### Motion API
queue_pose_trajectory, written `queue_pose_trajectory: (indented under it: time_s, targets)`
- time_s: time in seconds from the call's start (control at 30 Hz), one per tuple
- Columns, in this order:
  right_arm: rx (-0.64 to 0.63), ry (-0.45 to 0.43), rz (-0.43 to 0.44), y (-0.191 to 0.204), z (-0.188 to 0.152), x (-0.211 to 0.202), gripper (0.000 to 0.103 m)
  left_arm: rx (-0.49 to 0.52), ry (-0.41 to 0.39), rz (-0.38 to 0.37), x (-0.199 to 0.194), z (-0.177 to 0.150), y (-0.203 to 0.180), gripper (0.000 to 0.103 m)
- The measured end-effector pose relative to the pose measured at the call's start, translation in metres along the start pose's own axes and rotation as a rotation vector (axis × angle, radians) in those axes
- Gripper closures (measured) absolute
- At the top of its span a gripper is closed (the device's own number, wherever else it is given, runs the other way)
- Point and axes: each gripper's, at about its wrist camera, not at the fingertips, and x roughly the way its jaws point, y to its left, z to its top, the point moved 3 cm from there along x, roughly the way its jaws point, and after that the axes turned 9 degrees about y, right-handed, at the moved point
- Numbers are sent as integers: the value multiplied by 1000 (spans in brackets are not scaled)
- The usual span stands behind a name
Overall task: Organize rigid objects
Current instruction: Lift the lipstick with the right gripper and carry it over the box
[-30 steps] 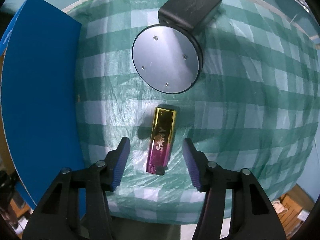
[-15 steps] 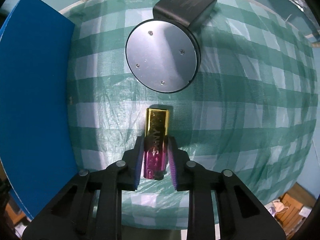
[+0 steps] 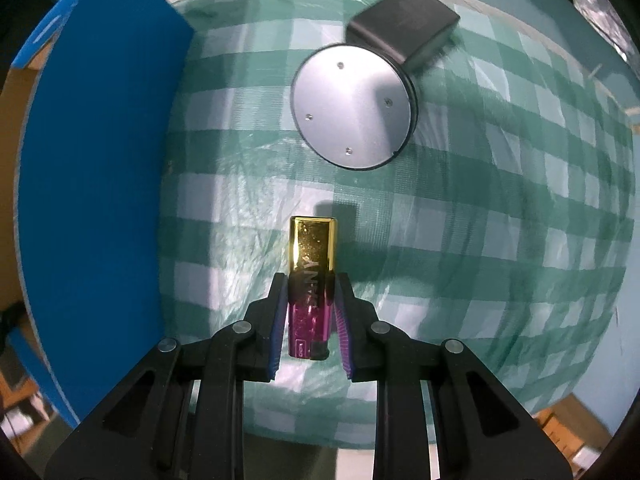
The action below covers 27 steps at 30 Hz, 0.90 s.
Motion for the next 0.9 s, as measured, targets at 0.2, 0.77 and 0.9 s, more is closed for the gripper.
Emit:
queue_pose_trajectory:
  time_s: [0.2,0.77,0.9]
  targets:
    - [-49,-17,2,9,-3,-23,81,1,0,1,0,0,0,98]
    - [-185,-100,26,45,15,-91,81,3,2,2,0,1,-1,98]
    - [-233,-124,41,67,20,-108,81,2,1,3,1,1,-2,98]
